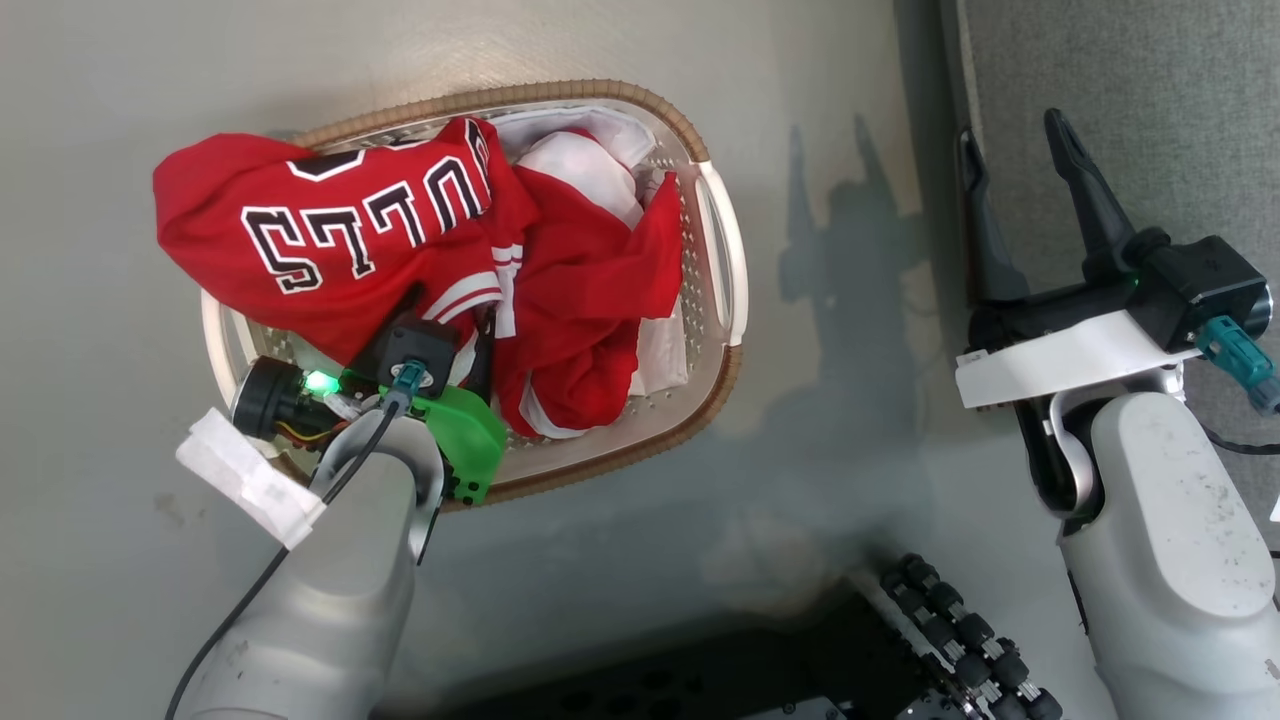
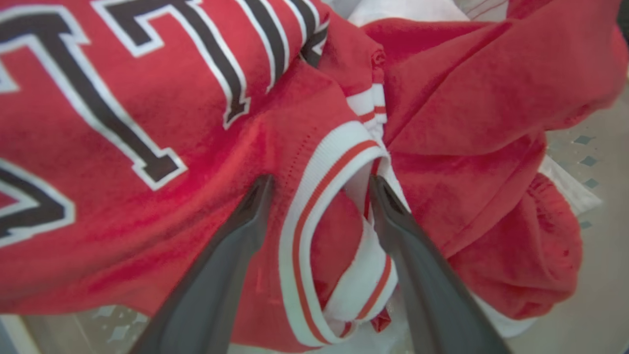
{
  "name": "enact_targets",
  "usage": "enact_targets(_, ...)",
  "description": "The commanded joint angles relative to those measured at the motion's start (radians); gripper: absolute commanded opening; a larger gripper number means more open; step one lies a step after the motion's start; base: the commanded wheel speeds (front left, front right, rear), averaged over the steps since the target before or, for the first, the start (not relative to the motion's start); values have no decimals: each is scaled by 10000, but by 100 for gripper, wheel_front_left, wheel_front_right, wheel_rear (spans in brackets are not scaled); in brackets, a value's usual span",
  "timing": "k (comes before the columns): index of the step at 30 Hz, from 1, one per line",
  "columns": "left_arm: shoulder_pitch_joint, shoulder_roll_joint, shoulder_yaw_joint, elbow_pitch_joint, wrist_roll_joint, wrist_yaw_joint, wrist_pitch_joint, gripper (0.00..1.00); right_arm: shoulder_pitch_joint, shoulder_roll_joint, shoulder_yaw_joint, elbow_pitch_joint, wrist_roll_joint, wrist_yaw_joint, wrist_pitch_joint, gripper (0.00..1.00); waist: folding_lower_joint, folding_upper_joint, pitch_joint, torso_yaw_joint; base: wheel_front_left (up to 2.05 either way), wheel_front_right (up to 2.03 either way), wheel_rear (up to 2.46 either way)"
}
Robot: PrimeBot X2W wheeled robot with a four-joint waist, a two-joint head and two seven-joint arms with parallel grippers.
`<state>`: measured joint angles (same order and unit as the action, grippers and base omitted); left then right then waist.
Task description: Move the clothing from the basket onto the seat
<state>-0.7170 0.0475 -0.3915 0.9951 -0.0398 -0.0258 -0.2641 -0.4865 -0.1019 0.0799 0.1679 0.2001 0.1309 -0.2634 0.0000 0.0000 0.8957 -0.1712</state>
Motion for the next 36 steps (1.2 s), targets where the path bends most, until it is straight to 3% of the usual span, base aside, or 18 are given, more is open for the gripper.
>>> enact_targets(1, -258, 79, -44, 135, 103, 69, -5, 100, -129, 18, 23, -11, 4, -3, -20, 100, 0, 0, 105, -20, 0, 0, 0)
enact_targets(19, -1602, 118, -190, 1622, 12, 612, -4, 100, -323, 142, 227, -109, 60, -3, -20, 100, 0, 0, 717, -198, 0, 0, 0)
enact_targets(20, -1652, 120, -186, 1740, -7, 626, -1, 83, -340, 144, 242, -92, 78, -3, -20, 100, 0, 0, 732, -211, 0, 0, 0)
enact_targets(21, -1715, 119, -192, 1845, -17, 647, 1, 59, -350, 145, 256, -80, 92, -3, -20, 100, 0, 0, 745, -222, 0, 0, 0)
enact_targets(24, -1873, 119, -199, 2055, -86, 701, 1, 11, -365, 138, 288, -48, 127, -5, -20, 100, 0, 0, 781, -242, 0, 0, 0)
enact_targets(25, -1922, 116, -213, 2109, -109, 705, 0, 0, -370, 138, 296, -39, 122, -3, -20, 100, 0, 0, 792, -245, 0, 0, 0)
enact_targets(36, -2018, 97, -354, 2482, -289, 677, 1, 0, -397, 118, 304, 43, 154, -3, -20, 100, 0, 0, 722, -210, 0, 0, 0)
